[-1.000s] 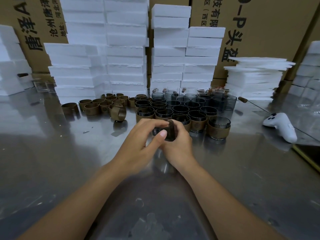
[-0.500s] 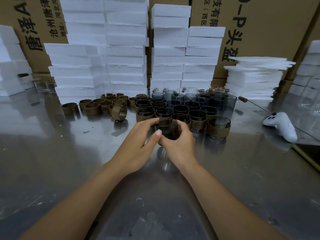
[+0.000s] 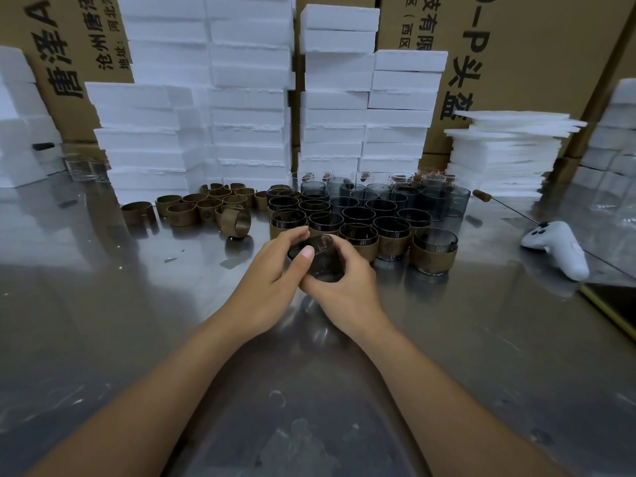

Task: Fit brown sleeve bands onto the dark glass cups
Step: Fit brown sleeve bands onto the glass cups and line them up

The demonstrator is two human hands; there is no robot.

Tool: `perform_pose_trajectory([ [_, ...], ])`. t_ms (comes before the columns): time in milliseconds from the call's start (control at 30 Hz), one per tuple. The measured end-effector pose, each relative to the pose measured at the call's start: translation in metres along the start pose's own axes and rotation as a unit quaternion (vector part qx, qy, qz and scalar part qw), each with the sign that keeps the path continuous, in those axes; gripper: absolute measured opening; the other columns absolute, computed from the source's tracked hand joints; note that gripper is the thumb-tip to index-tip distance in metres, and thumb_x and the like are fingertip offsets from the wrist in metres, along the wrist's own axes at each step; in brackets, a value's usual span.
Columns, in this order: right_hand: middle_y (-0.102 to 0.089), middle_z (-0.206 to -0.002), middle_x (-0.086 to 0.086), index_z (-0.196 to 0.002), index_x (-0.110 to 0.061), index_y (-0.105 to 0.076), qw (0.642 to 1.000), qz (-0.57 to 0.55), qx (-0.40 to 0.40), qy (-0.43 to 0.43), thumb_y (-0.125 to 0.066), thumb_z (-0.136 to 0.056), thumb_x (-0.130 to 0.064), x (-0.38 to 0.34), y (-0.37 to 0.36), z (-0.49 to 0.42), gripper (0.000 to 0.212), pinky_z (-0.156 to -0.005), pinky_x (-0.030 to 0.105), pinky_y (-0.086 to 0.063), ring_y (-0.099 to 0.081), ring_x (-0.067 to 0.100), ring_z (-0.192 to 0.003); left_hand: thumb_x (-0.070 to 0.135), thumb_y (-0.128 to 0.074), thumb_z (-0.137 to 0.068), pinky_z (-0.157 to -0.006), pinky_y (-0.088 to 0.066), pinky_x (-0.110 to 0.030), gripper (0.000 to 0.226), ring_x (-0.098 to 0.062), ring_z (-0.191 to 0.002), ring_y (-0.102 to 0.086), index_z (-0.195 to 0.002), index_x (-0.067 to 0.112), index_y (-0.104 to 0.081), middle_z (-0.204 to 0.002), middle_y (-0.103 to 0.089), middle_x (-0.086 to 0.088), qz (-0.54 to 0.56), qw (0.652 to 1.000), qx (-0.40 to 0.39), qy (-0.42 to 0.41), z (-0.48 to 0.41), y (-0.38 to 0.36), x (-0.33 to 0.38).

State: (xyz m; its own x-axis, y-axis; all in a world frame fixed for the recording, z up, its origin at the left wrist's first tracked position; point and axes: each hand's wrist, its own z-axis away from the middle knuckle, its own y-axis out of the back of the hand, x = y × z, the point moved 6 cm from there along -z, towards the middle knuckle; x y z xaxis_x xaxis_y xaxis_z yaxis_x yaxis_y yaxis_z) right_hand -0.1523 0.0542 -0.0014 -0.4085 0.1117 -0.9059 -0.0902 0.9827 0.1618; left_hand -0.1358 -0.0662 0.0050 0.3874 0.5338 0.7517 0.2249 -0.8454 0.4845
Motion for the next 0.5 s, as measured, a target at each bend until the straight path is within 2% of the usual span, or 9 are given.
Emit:
perform_pose_trajectory([
  [67, -0.068, -0.106, -0.003, -0.114, -0.023, -0.064, 1.000, 0.005, -0.010, 0.004, -0.076, -0.075, -0.014, -0.001, -0.002, 0.000, 0.042, -0.090, 0.033, -0.053, -0.064, 0.009, -0.099, 0.051, -0.036, -0.088, -0.092, -0.026, 0.004, 0.054, 0.011, -0.122, -0.038, -0.137, 0.029, -0.043, -0.134, -0.049, 0.015, 0.013, 1.000, 0.004, -0.006, 0.000, 0.000, 0.003],
  [133, -0.069, -0.104, -0.004, -0.115, -0.023, -0.064, 1.000, 0.006, -0.022, 0.009, -0.076, -0.074, -0.013, -0.002, -0.004, 0.000, 0.043, -0.090, 0.033, -0.053, -0.064, 0.009, -0.099, 0.043, -0.039, -0.093, -0.094, -0.029, 0.001, 0.044, 0.011, -0.123, -0.039, -0.135, 0.030, -0.045, -0.134, -0.050, 0.014, 0.021, 1.000, 0.003, -0.015, 0.001, 0.000, 0.007],
  [267, -0.070, -0.102, -0.006, -0.110, -0.025, -0.065, 0.999, 0.013, -0.031, 0.019, -0.075, -0.073, -0.012, -0.001, -0.004, 0.000, 0.040, -0.082, 0.021, -0.052, -0.065, 0.004, -0.095, 0.049, -0.039, -0.094, -0.099, -0.032, -0.006, 0.043, 0.007, -0.126, -0.039, -0.133, 0.033, -0.047, -0.134, -0.050, 0.015, 0.013, 0.998, -0.015, -0.053, 0.005, -0.004, 0.017],
  [333, -0.071, -0.098, -0.007, -0.105, -0.027, -0.064, 0.999, 0.014, -0.026, 0.019, -0.075, -0.073, -0.010, -0.001, -0.003, -0.001, 0.038, -0.076, 0.016, -0.050, -0.065, 0.002, -0.090, 0.044, -0.041, -0.094, -0.100, -0.033, -0.008, 0.042, 0.005, -0.125, -0.042, -0.131, 0.029, -0.051, -0.130, -0.052, 0.014, 0.015, 0.997, -0.011, -0.073, 0.007, -0.004, 0.022],
  [500, -0.070, -0.099, -0.010, -0.107, -0.027, -0.064, 1.000, 0.012, -0.007, 0.011, -0.077, -0.072, -0.013, 0.001, -0.002, -0.002, 0.039, -0.079, 0.013, -0.049, -0.064, -0.001, -0.092, 0.033, -0.044, -0.091, -0.093, -0.034, -0.006, 0.027, 0.004, -0.115, -0.049, -0.115, 0.036, -0.058, -0.116, -0.061, 0.014, 0.017, 0.994, 0.020, -0.103, 0.008, 0.001, 0.032],
])
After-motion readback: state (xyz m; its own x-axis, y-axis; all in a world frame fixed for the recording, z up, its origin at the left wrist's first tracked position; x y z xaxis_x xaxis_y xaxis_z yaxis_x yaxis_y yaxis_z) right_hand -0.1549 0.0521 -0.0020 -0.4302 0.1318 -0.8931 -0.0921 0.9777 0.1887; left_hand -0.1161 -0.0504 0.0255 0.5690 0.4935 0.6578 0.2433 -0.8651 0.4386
